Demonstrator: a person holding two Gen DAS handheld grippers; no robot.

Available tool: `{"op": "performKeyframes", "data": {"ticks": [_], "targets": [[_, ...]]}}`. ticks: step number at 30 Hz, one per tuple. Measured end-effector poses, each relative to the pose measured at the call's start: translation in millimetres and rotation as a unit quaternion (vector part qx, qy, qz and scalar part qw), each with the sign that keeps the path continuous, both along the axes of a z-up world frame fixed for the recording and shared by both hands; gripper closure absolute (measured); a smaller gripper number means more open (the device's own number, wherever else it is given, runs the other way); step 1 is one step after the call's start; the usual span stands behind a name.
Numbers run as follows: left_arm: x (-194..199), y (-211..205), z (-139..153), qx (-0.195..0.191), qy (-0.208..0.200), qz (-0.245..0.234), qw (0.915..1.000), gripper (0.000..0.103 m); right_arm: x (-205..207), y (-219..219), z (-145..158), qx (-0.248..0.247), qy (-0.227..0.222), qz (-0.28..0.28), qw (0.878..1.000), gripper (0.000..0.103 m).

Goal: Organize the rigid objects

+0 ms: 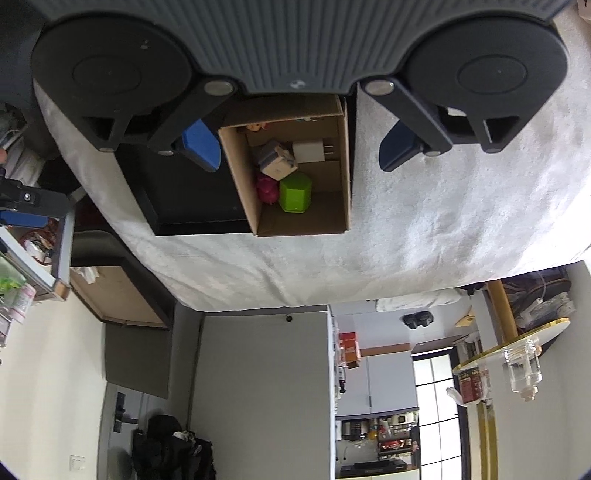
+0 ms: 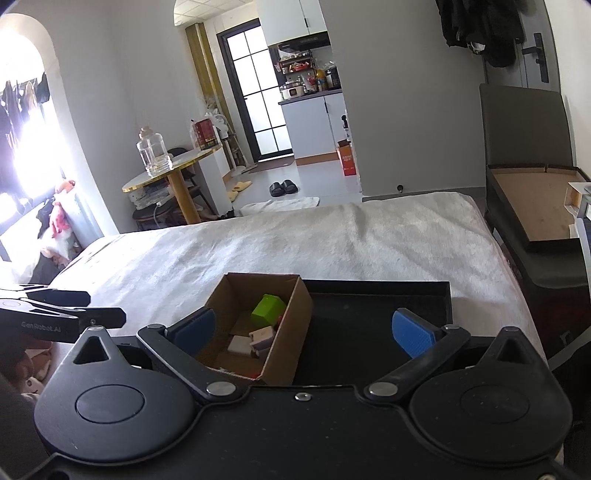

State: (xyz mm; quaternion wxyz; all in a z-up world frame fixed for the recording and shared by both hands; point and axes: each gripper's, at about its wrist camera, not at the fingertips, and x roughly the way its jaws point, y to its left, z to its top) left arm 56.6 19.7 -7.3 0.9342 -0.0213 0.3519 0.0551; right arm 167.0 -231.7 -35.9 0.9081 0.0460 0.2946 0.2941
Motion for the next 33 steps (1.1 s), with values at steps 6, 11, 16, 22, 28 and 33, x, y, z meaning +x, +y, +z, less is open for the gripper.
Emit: {"op": "performKeyframes", "data": {"ticks": [6,11,16,22,28,33], "targets": [[-10,0,2,-0.013,-0.005,-0.008,0.9999,0.01,-10,-2,2,0.003,0.005,0.008,1.0,0.0],[-18,1,5,-0.024,-0.01,-0.011,0.9996,0.01,-18,-3,3,0.006,0.011,0.013,1.0,0.0],[-25,-1,6,-0.028,-0.012,-0.016,0.9994,0.01,-26,-6,4,0.014,0.018,0.018,1.0,0.0],[-31,-3,7,-0.037,-0.011,-0.022,0.999,0.009,-37,-8,5,0.018,0.023,0.019,0.999,0.0],[-36,-6,6,-0.043,-0.01,-0.027,0.9986,0.009,-46,-10,4,0.019,0.032,0.018,0.999,0.0],[-40,-6,1,-0.047,-0.004,-0.031,0.9984,0.009,-51,-12,4,0.026,0.043,0.018,0.999,0.0]]}}
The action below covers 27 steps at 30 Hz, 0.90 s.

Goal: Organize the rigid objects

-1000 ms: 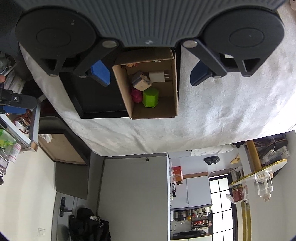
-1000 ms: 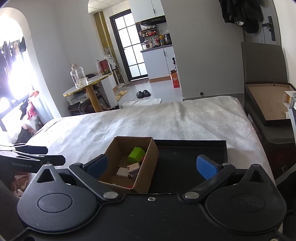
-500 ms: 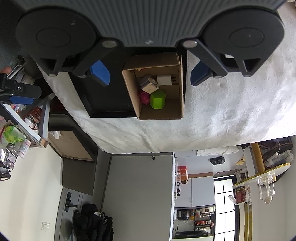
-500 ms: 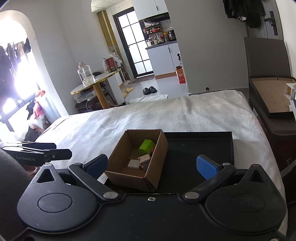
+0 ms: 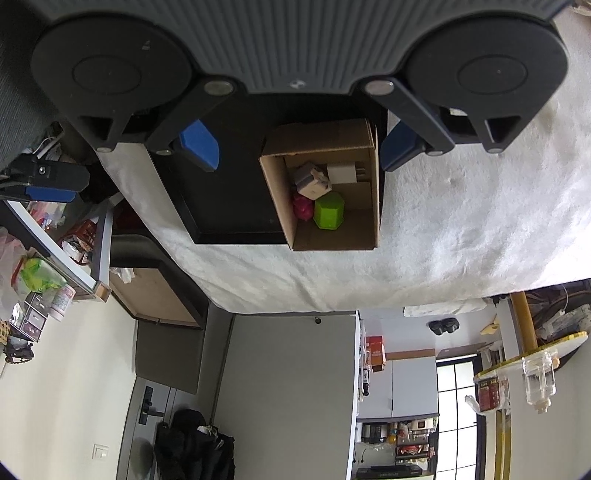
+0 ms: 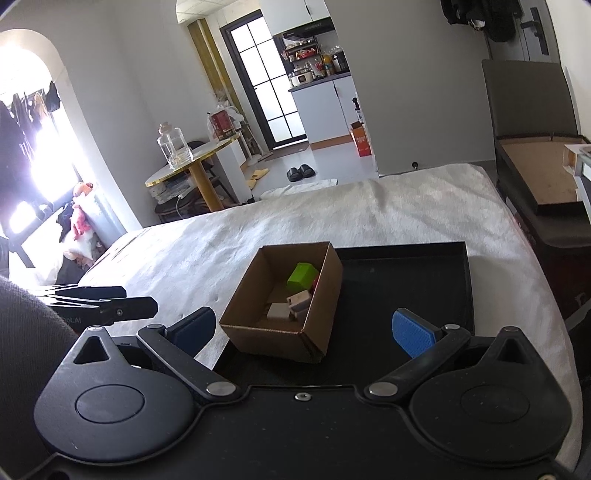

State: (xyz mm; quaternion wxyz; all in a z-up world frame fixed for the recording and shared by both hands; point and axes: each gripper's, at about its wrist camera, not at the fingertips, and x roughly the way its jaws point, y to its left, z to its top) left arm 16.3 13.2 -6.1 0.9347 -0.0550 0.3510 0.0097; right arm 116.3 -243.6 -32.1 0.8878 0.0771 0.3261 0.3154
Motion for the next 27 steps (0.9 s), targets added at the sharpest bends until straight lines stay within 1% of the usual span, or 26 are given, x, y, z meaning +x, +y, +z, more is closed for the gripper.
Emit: {"op": "performKeyframes", "data": {"ticks": [3,8,27], "targets": [[-2.4,0.6,-5.3,-0.006,0.006,-0.001,1.0,0.009,-1.2,1.7,-2.0,-0.005,0.007,0.002,1.0,0.0],[-3.9,0.2,-9.3,-0.012,0.005,-0.005,0.9999,0.009,-2.9,4.4,-5.6,-0.009,0.012,0.005,1.0,0.0],[-1.7,-6.1,-8.8,-0.019,0.001,-0.018,0.9997,0.009,-8.0,1.6,-5.5,-0.014,0.014,-0.004,1.0,0.0]]}}
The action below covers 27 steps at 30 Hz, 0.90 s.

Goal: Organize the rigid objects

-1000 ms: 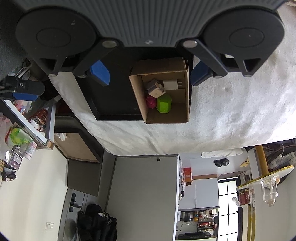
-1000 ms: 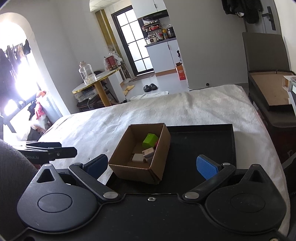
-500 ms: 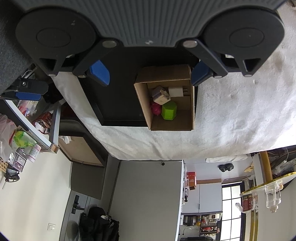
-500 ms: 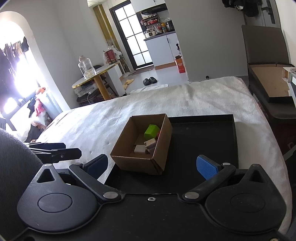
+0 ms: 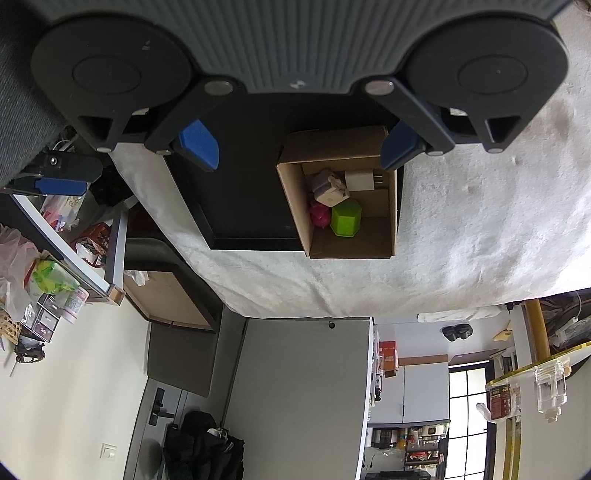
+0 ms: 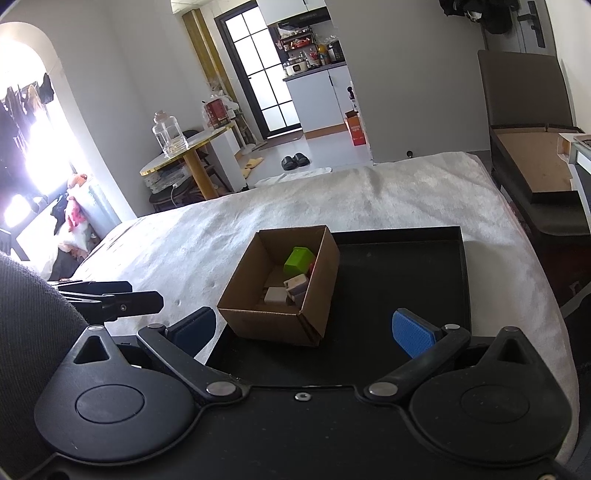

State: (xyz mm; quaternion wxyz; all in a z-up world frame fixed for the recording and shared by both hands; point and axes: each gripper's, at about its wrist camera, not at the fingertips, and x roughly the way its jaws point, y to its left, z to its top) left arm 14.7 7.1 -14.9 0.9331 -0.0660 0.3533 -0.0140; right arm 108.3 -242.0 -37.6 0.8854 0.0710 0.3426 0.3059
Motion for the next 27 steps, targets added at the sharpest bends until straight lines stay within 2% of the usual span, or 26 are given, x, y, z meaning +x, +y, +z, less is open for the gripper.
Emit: {"op": "performKeyframes", "data": {"ticks": [27], "targets": [[2.1,0.7,-3.8,0.003,0.006,-0.001,1.0,0.009,0.4,-0.9,-1.6,-0.004,0.001,-0.006,1.0,0.0]]}}
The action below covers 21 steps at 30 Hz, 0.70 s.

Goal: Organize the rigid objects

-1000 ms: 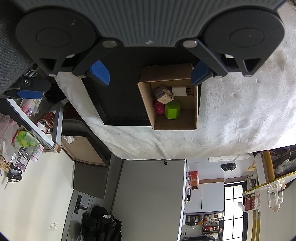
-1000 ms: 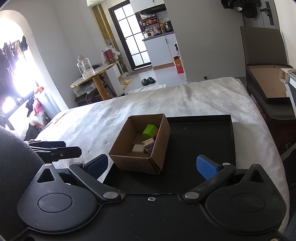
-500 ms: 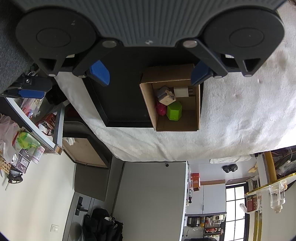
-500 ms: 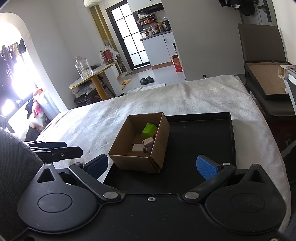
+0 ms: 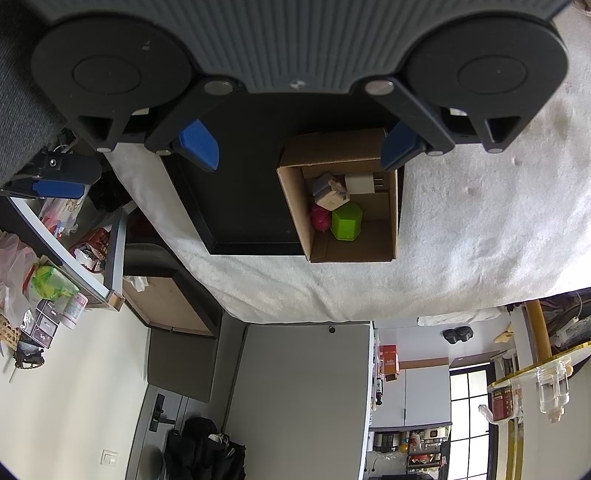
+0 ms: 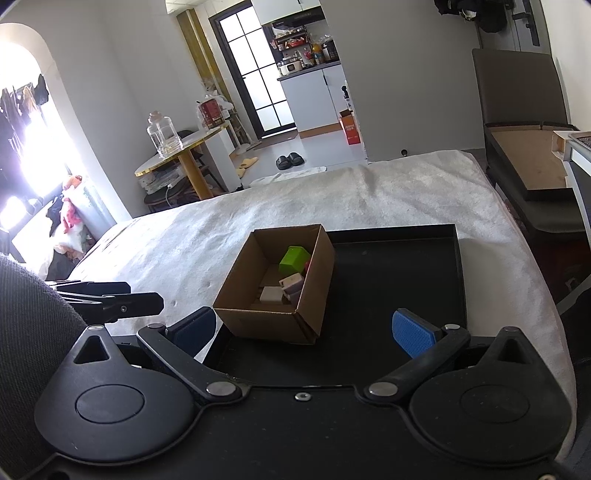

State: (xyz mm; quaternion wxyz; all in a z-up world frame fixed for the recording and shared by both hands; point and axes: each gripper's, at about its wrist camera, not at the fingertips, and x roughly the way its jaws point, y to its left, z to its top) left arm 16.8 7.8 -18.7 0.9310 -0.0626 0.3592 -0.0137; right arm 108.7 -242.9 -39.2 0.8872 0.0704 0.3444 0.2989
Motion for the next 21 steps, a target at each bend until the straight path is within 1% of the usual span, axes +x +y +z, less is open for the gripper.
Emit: {"op": "performKeyframes", "data": {"ticks": [21], "targets": [[-0.3,0.4,0.0,0.003,0.0,0.001,1.0,0.009,-0.8,0.2,0.2,-0.001,0.001,0.0,1.0,0.0]]}}
